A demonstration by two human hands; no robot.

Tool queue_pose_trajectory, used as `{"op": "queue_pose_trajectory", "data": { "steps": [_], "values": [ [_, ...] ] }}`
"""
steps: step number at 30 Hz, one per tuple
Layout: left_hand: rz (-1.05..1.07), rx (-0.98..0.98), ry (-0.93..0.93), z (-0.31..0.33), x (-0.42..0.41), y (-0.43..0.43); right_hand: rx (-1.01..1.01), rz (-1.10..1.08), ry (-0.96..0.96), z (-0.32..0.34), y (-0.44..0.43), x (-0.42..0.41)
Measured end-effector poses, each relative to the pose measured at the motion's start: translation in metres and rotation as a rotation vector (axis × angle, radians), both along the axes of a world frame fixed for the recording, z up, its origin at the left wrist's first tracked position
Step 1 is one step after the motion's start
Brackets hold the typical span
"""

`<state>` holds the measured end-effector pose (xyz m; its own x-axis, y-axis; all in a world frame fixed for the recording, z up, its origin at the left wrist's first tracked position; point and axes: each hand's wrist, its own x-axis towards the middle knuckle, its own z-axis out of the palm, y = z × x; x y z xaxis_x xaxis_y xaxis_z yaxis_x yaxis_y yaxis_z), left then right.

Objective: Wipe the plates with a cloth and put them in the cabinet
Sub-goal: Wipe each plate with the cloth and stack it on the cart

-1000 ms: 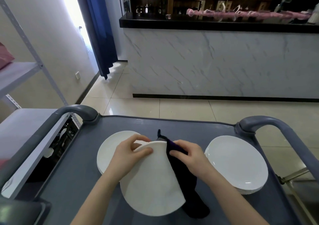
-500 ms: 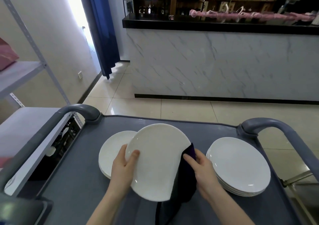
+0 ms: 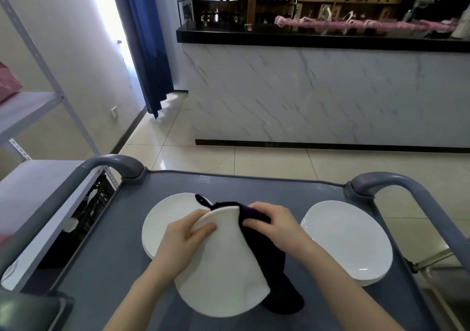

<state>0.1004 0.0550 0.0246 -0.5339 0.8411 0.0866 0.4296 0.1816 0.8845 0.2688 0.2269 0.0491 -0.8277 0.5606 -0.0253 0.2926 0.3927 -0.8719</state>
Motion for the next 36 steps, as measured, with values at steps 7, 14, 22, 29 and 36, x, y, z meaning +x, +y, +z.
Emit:
{"op": "queue_pose_trajectory", "data": {
  "steps": [7,14,22,29,36],
  "values": [
    [0.407,0.260,-0.429,-0.012,0.020,-0.001,-0.730,-0.422,0.343,-0.047,-0.035,0.031],
    [0.222,0.103,-0.308,-0.003,0.016,0.001,-0.547,-0.384,0.286,-0.036,-0.015,0.040],
    [-0.133,-0.203,0.061,0.026,0.011,0.030,-0.100,0.081,-0.047,0.000,0.004,0.016],
    [0.306,0.139,-0.346,0.002,0.021,0.010,-0.632,-0.479,0.385,-0.025,-0.005,0.030],
    [0.400,0.187,-0.529,-0.015,0.047,0.014,-1.033,-0.685,0.450,-0.061,-0.037,0.028]
  ]
}}
